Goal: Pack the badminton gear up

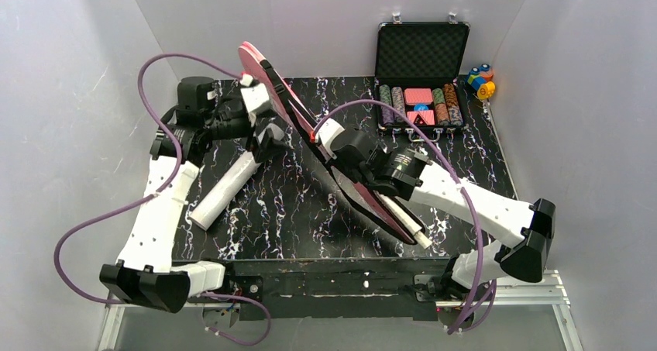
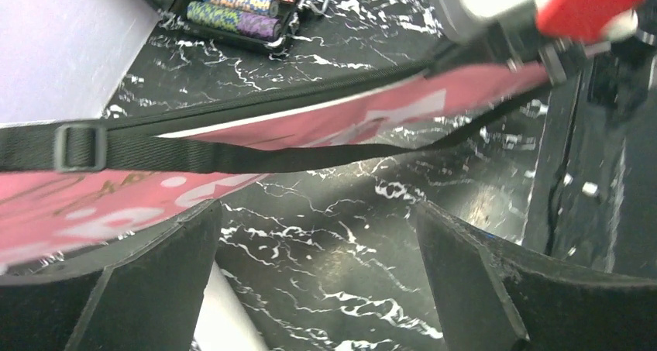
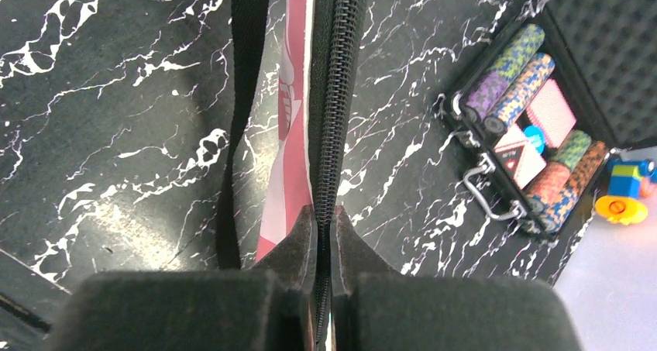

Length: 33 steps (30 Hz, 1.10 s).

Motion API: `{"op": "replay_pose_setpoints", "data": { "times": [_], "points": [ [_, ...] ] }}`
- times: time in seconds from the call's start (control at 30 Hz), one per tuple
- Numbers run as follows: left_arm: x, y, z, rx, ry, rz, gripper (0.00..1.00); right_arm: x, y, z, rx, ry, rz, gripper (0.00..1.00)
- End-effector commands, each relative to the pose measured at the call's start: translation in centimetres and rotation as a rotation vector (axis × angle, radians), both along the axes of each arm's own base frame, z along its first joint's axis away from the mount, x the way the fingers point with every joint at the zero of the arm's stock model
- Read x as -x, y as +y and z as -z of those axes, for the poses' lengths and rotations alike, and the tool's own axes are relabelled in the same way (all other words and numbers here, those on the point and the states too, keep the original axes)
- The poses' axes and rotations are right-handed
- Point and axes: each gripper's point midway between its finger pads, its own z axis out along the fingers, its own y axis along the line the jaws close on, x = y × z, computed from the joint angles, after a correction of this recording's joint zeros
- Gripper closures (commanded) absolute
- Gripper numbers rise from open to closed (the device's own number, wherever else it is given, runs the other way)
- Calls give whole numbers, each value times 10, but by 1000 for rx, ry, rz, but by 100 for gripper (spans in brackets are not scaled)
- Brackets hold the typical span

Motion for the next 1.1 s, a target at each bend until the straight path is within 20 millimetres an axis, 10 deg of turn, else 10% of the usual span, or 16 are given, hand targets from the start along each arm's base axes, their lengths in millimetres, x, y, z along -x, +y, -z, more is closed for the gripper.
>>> {"op": "replay_pose_setpoints", "data": {
  "times": [0.0, 0.33, 1.07],
  "points": [
    [37, -2, -2, -82, -297, 234, 2, -11, 11, -48, -98, -175, -41, 99],
    [61, -5, -17, -143, -661, 363, 2, -4, 28, -35, -14, -214, -99, 99],
    [70, -20, 68, -276, -282, 601, 2, 22, 64, -46, -6, -303, -168, 99]
  ]
}}
